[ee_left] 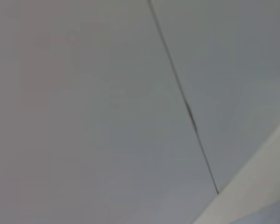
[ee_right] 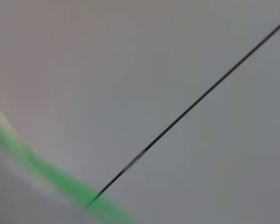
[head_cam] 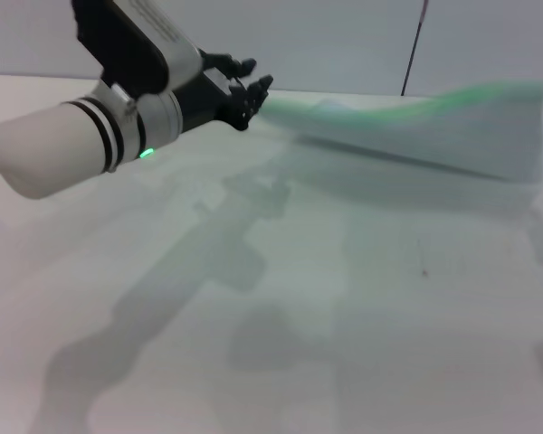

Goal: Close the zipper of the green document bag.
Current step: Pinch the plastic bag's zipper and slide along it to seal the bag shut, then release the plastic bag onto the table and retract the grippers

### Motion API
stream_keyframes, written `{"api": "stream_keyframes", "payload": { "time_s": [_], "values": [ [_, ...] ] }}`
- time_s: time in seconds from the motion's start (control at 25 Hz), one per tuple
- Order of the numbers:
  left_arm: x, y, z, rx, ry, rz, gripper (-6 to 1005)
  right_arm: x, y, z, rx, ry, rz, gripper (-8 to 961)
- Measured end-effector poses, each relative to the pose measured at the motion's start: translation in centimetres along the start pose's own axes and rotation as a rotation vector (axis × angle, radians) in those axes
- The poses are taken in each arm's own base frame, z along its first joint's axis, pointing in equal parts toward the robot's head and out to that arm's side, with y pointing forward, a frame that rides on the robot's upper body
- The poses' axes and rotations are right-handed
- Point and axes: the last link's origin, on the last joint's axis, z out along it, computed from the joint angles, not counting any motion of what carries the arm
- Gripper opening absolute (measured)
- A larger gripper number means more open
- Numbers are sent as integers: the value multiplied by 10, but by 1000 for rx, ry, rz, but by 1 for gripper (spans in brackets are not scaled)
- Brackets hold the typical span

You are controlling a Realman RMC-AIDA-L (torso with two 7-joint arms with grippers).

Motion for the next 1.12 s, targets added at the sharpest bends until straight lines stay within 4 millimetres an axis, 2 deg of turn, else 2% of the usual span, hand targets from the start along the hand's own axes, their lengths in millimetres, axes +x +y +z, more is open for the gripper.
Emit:
{"api": "stream_keyframes", "payload": {
  "time_s": [0.16, 0.2, 0.36, 0.6, 0.8, 0.92, 1.12],
  "values": [
    [0, -5, -2, 16, 13, -47, 254, -1, -5, -13, 109, -113, 93, 358],
    [0, -5, -3, 17, 16, -49, 302, 0, -5, -15, 124, -132, 113, 404],
    [4, -4, -6, 21, 39, -78, 495, 5, 4, -12, 147, -192, 201, 456],
    [10, -10, -21, 22, 158, -213, 700, 14, 19, 0, 168, -281, 359, 484],
    [2, -17, -48, 16, 354, -264, 706, 33, 34, 2, 268, -380, 475, 480],
    [-10, -19, -64, 49, 470, -291, 709, 49, 41, 1, 338, -409, 531, 478],
    [-25, -19, -74, 106, 516, -289, 709, 68, 43, 3, 406, -390, 614, 474]
  ]
}}
